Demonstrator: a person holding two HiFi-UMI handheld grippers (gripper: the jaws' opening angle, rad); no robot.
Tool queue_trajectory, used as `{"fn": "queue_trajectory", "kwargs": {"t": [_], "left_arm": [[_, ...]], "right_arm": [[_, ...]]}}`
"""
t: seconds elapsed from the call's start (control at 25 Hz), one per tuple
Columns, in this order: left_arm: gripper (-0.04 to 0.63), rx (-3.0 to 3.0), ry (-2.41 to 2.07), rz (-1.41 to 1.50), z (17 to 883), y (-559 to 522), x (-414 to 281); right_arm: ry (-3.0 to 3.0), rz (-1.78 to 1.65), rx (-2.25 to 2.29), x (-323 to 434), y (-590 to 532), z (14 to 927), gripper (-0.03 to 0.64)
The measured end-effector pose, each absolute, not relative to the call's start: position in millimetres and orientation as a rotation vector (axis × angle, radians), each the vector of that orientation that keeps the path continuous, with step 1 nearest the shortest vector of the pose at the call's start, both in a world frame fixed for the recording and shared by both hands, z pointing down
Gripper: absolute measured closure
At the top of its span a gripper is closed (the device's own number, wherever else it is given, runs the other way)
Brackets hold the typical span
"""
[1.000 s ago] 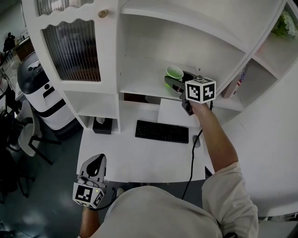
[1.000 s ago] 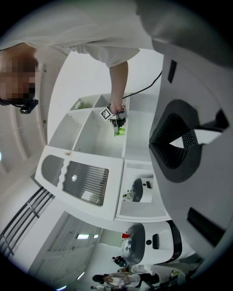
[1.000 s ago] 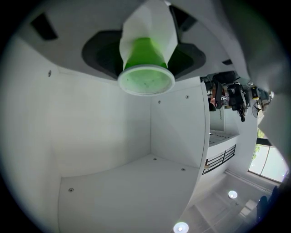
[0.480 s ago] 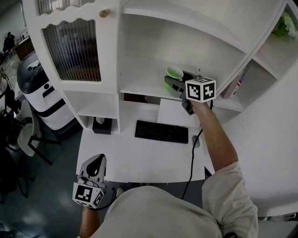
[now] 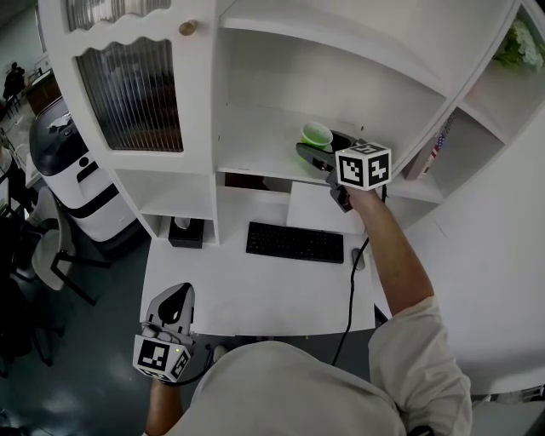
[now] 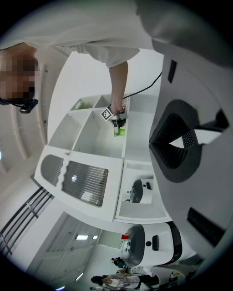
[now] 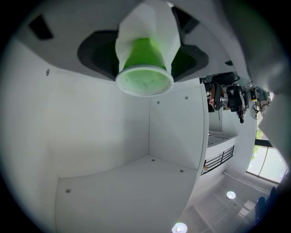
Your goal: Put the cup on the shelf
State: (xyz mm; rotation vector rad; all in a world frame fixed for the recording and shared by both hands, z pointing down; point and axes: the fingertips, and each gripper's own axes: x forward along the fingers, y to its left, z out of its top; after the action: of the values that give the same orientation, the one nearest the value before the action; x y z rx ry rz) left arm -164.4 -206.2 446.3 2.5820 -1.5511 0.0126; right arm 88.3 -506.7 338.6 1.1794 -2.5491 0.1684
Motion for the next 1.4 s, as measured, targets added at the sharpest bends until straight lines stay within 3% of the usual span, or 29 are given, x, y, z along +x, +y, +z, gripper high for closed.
{"fn": "queue_trajectory", "kwargs": {"t": [1.0, 1.4], "left_arm": [[0.595, 2.645, -1.48, 0.019, 439, -200, -159], [0.595, 2.698, -1.405, 0.026, 436, -195, -152]], "right_arm": [[-2.586, 0.151, 1.255, 105, -472, 318, 0.238], [-2.621, 0.07, 1.286, 109, -418, 298, 0.269]]}}
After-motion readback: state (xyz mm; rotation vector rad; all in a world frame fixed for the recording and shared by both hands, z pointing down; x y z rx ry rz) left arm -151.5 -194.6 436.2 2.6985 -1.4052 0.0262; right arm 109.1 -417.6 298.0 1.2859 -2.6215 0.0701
